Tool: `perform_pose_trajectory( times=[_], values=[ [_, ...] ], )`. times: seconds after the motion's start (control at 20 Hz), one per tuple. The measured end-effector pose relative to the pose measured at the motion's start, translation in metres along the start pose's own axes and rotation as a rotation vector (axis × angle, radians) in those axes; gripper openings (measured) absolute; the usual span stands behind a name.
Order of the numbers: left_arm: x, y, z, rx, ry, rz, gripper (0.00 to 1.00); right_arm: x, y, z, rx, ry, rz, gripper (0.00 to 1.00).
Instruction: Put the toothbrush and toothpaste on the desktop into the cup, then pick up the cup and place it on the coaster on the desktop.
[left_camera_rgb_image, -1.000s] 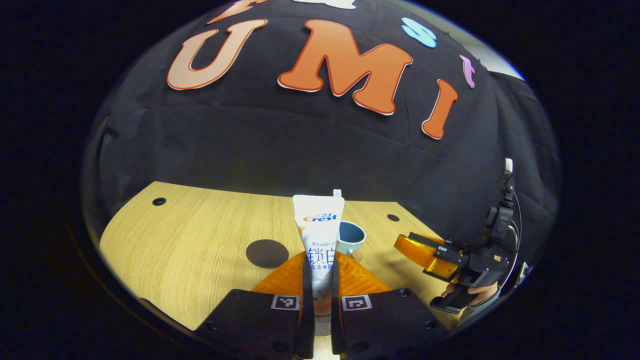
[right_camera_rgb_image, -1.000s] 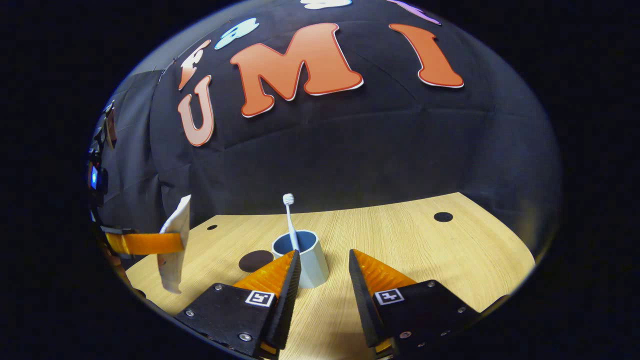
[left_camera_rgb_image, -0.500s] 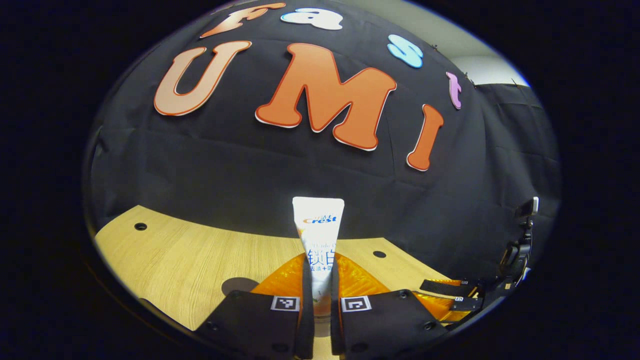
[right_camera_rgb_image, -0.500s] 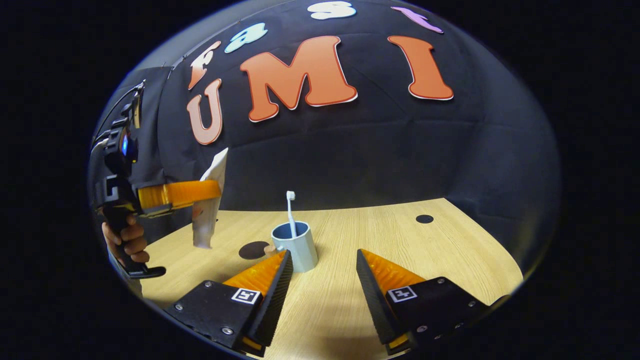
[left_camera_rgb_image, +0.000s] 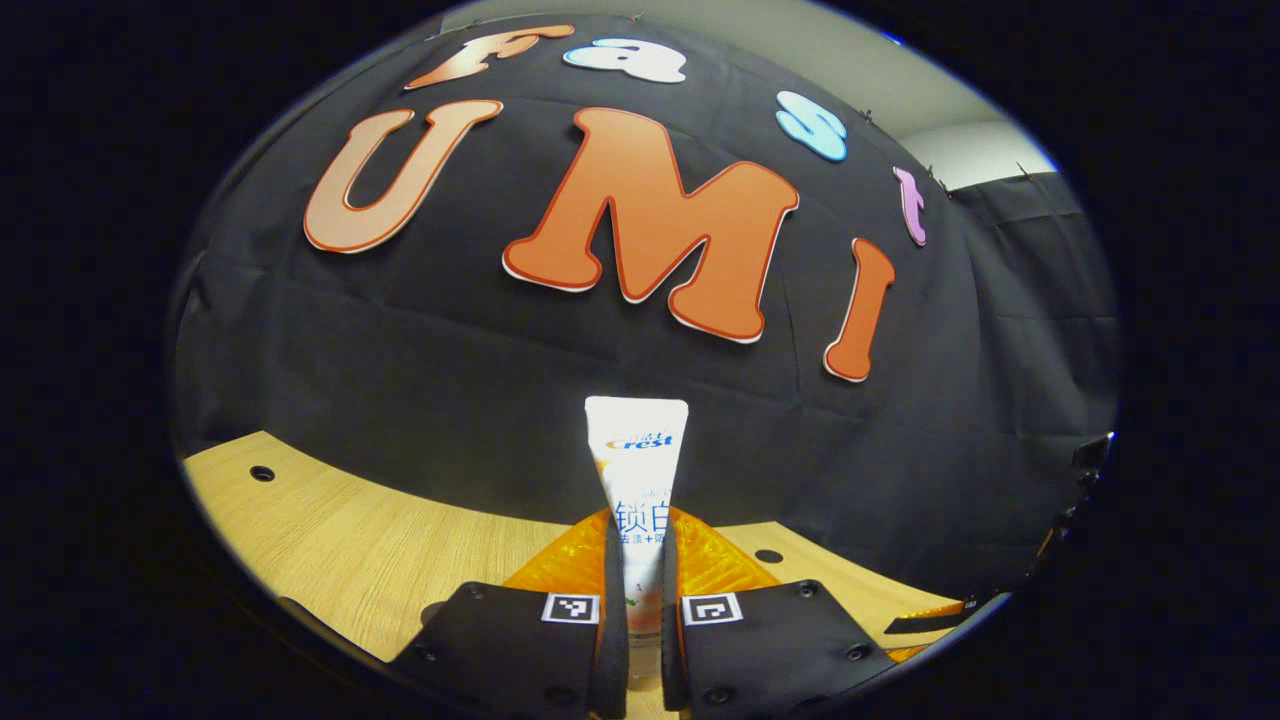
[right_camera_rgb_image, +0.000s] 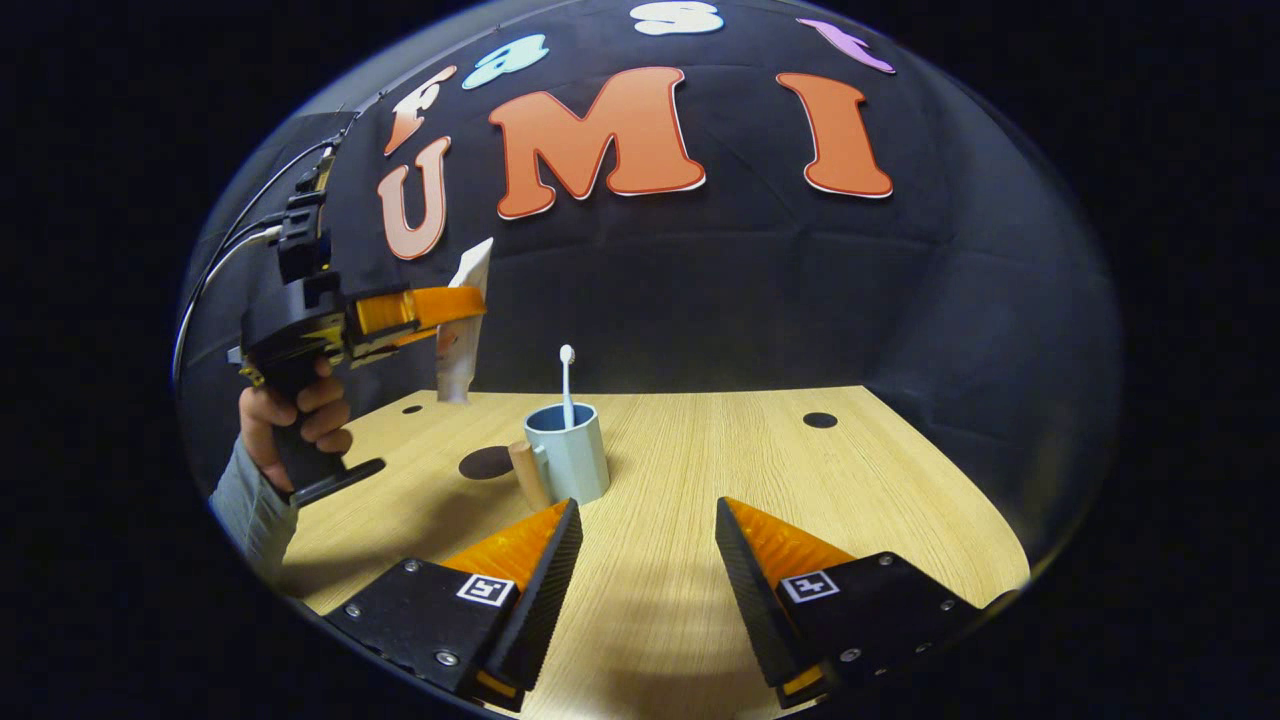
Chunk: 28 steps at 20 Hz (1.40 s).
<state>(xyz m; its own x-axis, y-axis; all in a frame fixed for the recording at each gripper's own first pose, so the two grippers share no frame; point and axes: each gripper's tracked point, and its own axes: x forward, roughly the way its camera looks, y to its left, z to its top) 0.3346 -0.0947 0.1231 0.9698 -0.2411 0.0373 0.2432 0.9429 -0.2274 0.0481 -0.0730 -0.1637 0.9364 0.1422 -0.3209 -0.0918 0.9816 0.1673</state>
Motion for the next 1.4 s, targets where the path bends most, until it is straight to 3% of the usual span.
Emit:
perform_pose_trajectory(
  times=[0.45,1.05,1.4],
  values=[
    [0.047,-0.014,-0.019,-0.006,-0.083,-0.071,0.17,-0.018,-0.011,-0.016,-0.006,0.019,-0.021,0.83],
    [0.071,-0.025,-0.086,0.02,0.037,-0.095,0.17,-0.022,-0.017,-0.021,-0.018,0.024,-0.028,0.84],
    [0.065,-0.028,-0.11,0.031,0.129,-0.114,0.27,-0.022,-0.018,-0.023,-0.01,0.028,-0.033,0.84]
  ],
)
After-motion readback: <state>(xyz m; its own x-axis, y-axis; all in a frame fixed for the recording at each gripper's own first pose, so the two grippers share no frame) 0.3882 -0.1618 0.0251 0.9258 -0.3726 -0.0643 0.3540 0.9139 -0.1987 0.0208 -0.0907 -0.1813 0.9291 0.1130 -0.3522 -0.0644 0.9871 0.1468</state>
